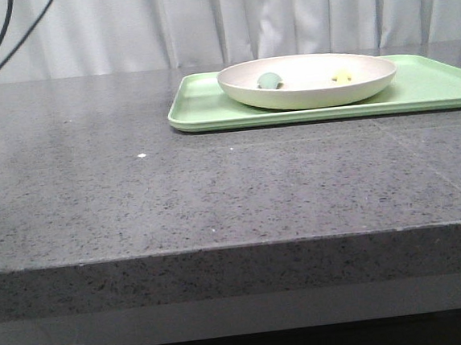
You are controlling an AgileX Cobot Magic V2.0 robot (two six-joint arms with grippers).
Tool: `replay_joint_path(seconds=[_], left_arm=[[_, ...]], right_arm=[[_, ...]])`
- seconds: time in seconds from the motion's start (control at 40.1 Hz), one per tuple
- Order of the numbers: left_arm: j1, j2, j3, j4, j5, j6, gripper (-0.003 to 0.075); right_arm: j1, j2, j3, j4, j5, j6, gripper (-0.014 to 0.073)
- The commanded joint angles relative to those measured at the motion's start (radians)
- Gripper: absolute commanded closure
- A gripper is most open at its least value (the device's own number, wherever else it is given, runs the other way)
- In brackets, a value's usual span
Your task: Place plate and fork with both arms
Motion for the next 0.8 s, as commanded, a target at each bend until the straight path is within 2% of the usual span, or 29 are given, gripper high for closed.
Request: replay_joint_path(seconds=[0.0, 0.224, 0.349, 0.548, 0.772], left_arm=[[-0.022, -0.144, 0.044, 0.089, 0.008, 0.005, 0.0738], [0.008, -0.341, 0.415, 0.245, 0.001, -0.008, 0.0738], [0.043, -0.463, 0.615, 0.352, -0.075, -0.038, 0.0738], [0.145, -0.639, 0.899, 0.359, -0.204, -0.043, 0.0738], [0.317, -0.822, 1.152, 0.359, -0.306, -0.043, 0.0738]], right_arm=[[-0.007, 0.009, -0.028, 0.0, -0.084, -0.004, 0.0004], [-0.007, 0.009, -0.028, 0.0, -0.084, -0.004, 0.0004], [-0.007, 0.009, -0.028, 0.0, -0.084, -0.004, 0.0004], [-0.007, 0.009, -0.028, 0.0, -0.084, -0.004, 0.0004], [-0.007, 0.009, -0.028, 0.0, -0.084, -0.004, 0.0004]])
